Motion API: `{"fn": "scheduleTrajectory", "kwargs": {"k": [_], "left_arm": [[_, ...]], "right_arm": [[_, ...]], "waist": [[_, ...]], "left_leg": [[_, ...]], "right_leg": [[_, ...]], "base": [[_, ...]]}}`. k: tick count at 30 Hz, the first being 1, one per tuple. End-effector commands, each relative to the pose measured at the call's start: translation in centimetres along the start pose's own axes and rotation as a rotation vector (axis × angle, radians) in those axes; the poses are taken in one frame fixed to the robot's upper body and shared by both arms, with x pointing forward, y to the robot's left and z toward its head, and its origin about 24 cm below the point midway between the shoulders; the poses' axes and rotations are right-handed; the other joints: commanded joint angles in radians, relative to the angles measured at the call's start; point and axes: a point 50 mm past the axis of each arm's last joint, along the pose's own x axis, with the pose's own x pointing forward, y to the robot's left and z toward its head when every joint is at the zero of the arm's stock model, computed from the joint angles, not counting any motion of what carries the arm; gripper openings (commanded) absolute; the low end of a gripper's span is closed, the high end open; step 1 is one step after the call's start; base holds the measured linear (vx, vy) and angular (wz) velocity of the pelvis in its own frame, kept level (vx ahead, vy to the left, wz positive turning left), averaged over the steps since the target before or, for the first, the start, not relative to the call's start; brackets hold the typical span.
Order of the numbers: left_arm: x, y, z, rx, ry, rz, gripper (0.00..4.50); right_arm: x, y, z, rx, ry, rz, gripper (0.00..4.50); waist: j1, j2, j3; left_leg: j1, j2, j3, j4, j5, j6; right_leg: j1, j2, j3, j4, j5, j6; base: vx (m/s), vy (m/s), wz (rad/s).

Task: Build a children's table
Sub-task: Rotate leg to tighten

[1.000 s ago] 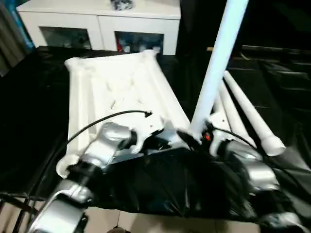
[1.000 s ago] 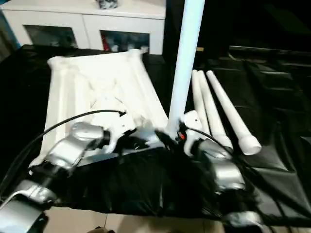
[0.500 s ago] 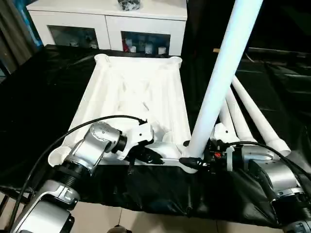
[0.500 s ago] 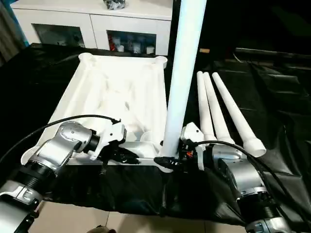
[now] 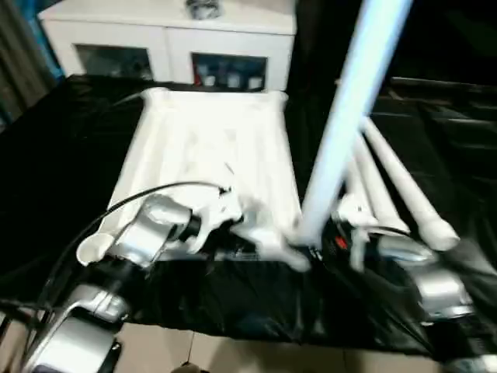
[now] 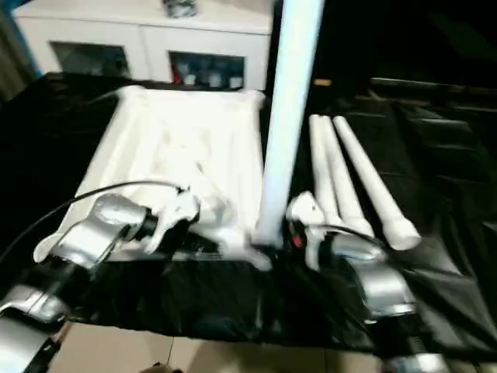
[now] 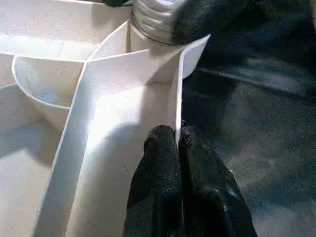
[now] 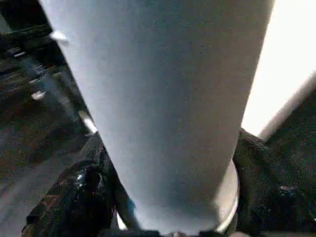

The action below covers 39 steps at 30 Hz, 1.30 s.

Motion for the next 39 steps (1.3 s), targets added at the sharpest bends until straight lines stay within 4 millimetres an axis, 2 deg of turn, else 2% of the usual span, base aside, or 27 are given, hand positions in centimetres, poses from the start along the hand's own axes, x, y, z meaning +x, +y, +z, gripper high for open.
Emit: {"fn": "scheduleTrajectory", "kwargs": {"k": [1, 3, 5, 6, 7, 8, 9, 12, 13, 14, 17, 18, 19, 21, 22, 23, 24, 25, 27, 29, 30, 32, 33, 34, 35, 37, 39], "left_arm": [[1.8, -0.4, 1.6, 0.015, -0.025, 0.008, 0.0], [2.8, -0.6, 2.4, -0.007, -0.049, 0.063, 0.0], [3.7, -0.9, 3.0, -0.029, -0.067, 0.103, 0.0], [3.9, -1.0, 3.1, -0.032, -0.069, 0.109, 0.0], [4.2, -1.1, 3.2, -0.037, -0.076, 0.116, 0.0], [4.4, -1.2, 3.3, -0.04, -0.08, 0.119, 0.0], [4.6, -1.3, 3.4, -0.041, -0.082, 0.119, 0.0], [4.8, -1.4, 3.3, -0.033, -0.084, 0.113, 0.0], [4.8, -1.4, 3.3, -0.028, -0.083, 0.11, 0.0], [4.8, -1.4, 3.3, -0.028, -0.083, 0.11, 0.0], [4.3, -1.2, 3.0, -0.004, -0.08, 0.095, 0.0], [4.3, -1.2, 3.0, -0.004, -0.08, 0.095, 0.0], [3.8, -1.1, 2.9, 0.029, -0.083, 0.074, 0.0], [3.3, -1.0, 2.8, 0.054, -0.081, 0.052, 0.0], [3.1, -1.0, 2.8, 0.073, -0.086, 0.038, 0.0], [2.9, -1.0, 2.8, 0.079, -0.094, 0.024, 0.0], [2.9, -1.0, 2.8, 0.079, -0.094, 0.024, 0.0], [2.5, -1.0, 2.6, 0.097, -0.085, -0.001, 0.0], [2.4, -1.0, 2.6, 0.098, -0.084, -0.003, 0.0], [1.9, -1.1, 1.9, 0.126, -0.047, -0.057, 0.0], [1.9, -1.1, 1.9, 0.126, -0.047, -0.057, 0.0], [1.4, -1.2, 1.4, 0.145, -0.014, -0.101, 0.0], [1.3, -1.2, 1.3, 0.149, -0.006, -0.11, 0.0], [1.2, -1.2, 1.2, 0.154, 0.001, -0.119, 0.0], [1.1, -1.2, 1.2, 0.158, 0.003, -0.128, 0.0], [0.8, -1.3, 1.1, 0.167, 0.005, -0.16, 0.0], [0.8, -1.3, 1.1, 0.169, 0.004, -0.167, 0.0]], "right_arm": [[2.0, 0.9, -1.0, 0.041, 0.028, -0.047, 2.72], [3.5, 0.7, -1.0, 0.109, -0.002, -0.171, 2.72], [4.9, 0.8, -0.8, 0.157, -0.019, -0.268, 2.72], [5.2, 0.8, -0.8, 0.165, -0.021, -0.287, 2.72], [5.7, 1.0, -0.6, 0.175, -0.03, -0.309, 2.72], [6.0, 1.1, -0.5, 0.178, -0.035, -0.32, 2.72], [6.3, 1.2, -0.3, 0.177, -0.043, -0.33, 2.72], [6.7, 1.3, 0.2, 0.152, -0.068, -0.328, 2.72], [6.6, 1.2, 0.3, 0.148, -0.074, -0.329, 3.28], [6.6, 1.2, 0.3, 0.148, -0.074, -0.329, 3.42], [6.0, 0.7, 0.9, 0.149, -0.111, -0.294, 3.62], [6.0, 0.7, 0.9, 0.149, -0.111, -0.294, 3.77], [5.0, 0.4, 1.1, 0.099, -0.108, -0.239, 3.85], [4.1, 0.2, 1.2, 0.048, -0.095, -0.187, 4.0], [3.6, 0.2, 1.2, 0.028, -0.089, -0.151, 4.11], [3.1, 0.3, 1.1, 0.02, -0.085, -0.113, 4.22], [3.1, 0.3, 1.1, 0.02, -0.085, -0.113, 4.22], [2.0, 0.6, 0.9, -0.011, -0.052, -0.016, 4.22], [1.9, 0.6, 0.9, -0.014, -0.049, -0.009, 4.22], [0.2, 0.9, 0.7, -0.062, 0.016, 0.132, 4.22], [0.2, 0.9, 0.7, -0.062, 0.016, 0.132, 4.22], [-1.2, 1.2, 0.5, -0.089, 0.082, 0.245, 4.22], [-1.4, 1.2, 0.5, -0.098, 0.098, 0.261, 4.22], [-1.7, 1.2, 0.4, -0.11, 0.115, 0.275, 4.07], [-1.7, 1.1, 0.4, -0.114, 0.123, 0.279, 3.97], [-2.0, 0.8, 0.4, -0.12, 0.146, 0.295, 3.84], [-2.0, 0.8, 0.4, -0.119, 0.148, 0.301, 3.73]], "waist": [[-0.002, 0.002, -0.046], [-0.009, 0.001, -0.048], [-0.021, 0.001, -0.047], [-0.021, 0.001, -0.047], [-0.022, -0.004, -0.047], [-0.019, -0.002, -0.047], [-0.02, -0.006, -0.047], [-0.019, -0.001, -0.047], [-0.019, -0.002, -0.049], [-0.019, -0.001, -0.049], [-0.015, 0.001, -0.052], [-0.014, 0.001, -0.051], [-0.013, 0.001, -0.053], [-0.009, 0.002, -0.055], [-0.003, 0.003, -0.058], [-0.003, 0.003, -0.058], [-0.001, 0.0, -0.061], [0.003, 0.0, -0.062], [0.01, 0.0, -0.064], [0.011, -0.007, -0.061], [0.015, -0.005, -0.06], [0.023, -0.006, -0.057], [0.024, -0.005, -0.056], [0.027, -0.007, -0.053], [0.027, -0.007, -0.053], [0.026, -0.008, -0.05], [0.025, -0.008, -0.051]], "left_leg": [[0.013, 0.062, -0.029, -0.082, -0.341, -0.01], [0.012, 0.062, -0.033, -0.084, -0.343, -0.023], [0.006, 0.06, -0.036, -0.084, -0.351, -0.029], [0.007, 0.059, -0.037, -0.084, -0.356, -0.029], [0.009, 0.057, -0.035, -0.082, -0.36, -0.023], [0.014, 0.057, -0.032, -0.08, -0.357, -0.017], [0.013, 0.056, -0.031, -0.08, -0.354, -0.013], [0.011, 0.057, -0.031, -0.082, -0.347, -0.006], [0.009, 0.057, -0.031, -0.082, -0.339, -0.003], [0.008, 0.058, -0.03, -0.083, -0.331, 0.001], [0.013, 0.059, -0.026, -0.081, -0.315, 0.007], [0.01, 0.058, -0.025, -0.081, -0.31, 0.011], [0.007, 0.059, -0.025, -0.081, -0.289, 0.015], [0.006, 0.059, -0.024, -0.077, -0.275, 0.032], [0.015, 0.061, -0.02, -0.073, -0.255, 0.045], [0.014, 0.062, -0.018, -0.072, -0.24, 0.05], [0.005, 0.061, -0.02, -0.07, -0.195, 0.066], [0.003, 0.062, -0.02, -0.068, -0.161, 0.079], [0.006, 0.064, -0.019, -0.065, -0.129, 0.1], [0.003, 0.062, -0.017, -0.065, -0.138, 0.104], [0.005, 0.062, -0.018, -0.065, -0.148, 0.106], [0.008, 0.065, -0.017, -0.067, -0.178, 0.102], [0.006, 0.066, -0.017, -0.068, -0.181, 0.1], [0.006, 0.067, -0.018, -0.07, -0.207, 0.081], [0.006, 0.067, -0.018, -0.07, -0.207, 0.081], [0.007, 0.066, -0.019, -0.072, -0.23, 0.061], [0.008, 0.066, -0.019, -0.073, -0.23, 0.057]], "right_leg": [[0.028, -0.079, 0.061, -0.103, -0.391, -0.186], [0.029, -0.08, 0.059, -0.1, -0.395, -0.186], [0.029, -0.077, 0.055, -0.101, -0.413, -0.175], [0.029, -0.077, 0.054, -0.103, -0.423, -0.17], [0.027, -0.076, 0.055, -0.109, -0.432, -0.161], [0.021, -0.078, 0.059, -0.111, -0.428, -0.163], [0.021, -0.076, 0.059, -0.112, -0.424, -0.163], [0.022, -0.074, 0.059, -0.109, -0.397, -0.162], [0.025, -0.074, 0.06, -0.106, -0.375, -0.166], [0.026, -0.072, 0.06, -0.104, -0.352, -0.171], [0.024, -0.071, 0.063, -0.099, -0.294, -0.192], [0.026, -0.071, 0.063, -0.099, -0.285, -0.196], [0.03, -0.072, 0.063, -0.095, -0.264, -0.198], [0.037, -0.069, 0.061, -0.093, -0.224, -0.201], [0.029, -0.068, 0.064, -0.09, -0.173, -0.215], [0.03, -0.069, 0.066, -0.085, -0.141, -0.226], [0.039, -0.069, 0.064, -0.075, -0.087, -0.243], [0.043, -0.069, 0.061, -0.07, -0.052, -0.25], [0.043, -0.07, 0.061, -0.064, -0.008, -0.261], [0.045, -0.07, 0.06, -0.066, -0.029, -0.267], [0.046, -0.071, 0.06, -0.069, -0.05, -0.262], [0.044, -0.072, 0.062, -0.075, -0.112, -0.247], [0.043, -0.073, 0.062, -0.075, -0.123, -0.245], [0.04, -0.076, 0.061, -0.081, -0.183, -0.234], [0.04, -0.076, 0.061, -0.081, -0.183, -0.234], [0.037, -0.076, 0.063, -0.086, -0.234, -0.223], [0.036, -0.075, 0.063, -0.085, -0.232, -0.221]], "base": [[0.0, 0.0, 0.0], [0.0, 0.0, 0.0], [0.0, 0.0, 0.0], [0.0, 0.0, 0.0], [0.0, 0.0, 0.0], [0.0, 0.0, 0.0], [0.0, 0.0, 0.0], [0.0, 0.0, 0.0], [0.0, 0.0, 0.0], [0.0, 0.0, 0.0], [0.0, 0.0, 0.0], [0.0, 0.0, 0.0], [0.0, 0.0, 0.0], [0.0, 0.0, 0.0], [0.0, 0.0, 0.0], [0.0, 0.0, 0.0], [0.0, 0.0, 0.0], [0.0, 0.0, 0.0], [0.0, 0.0, 0.0], [0.0, 0.0, 0.0], [0.0, 0.0, 0.0], [0.0, 0.0, 0.0], [0.0, 0.0, 0.0], [0.0, 0.0, 0.0], [0.0, 0.0, 0.0], [0.0, 0.0, 0.0], [0.0, 0.0, 0.0]]}}
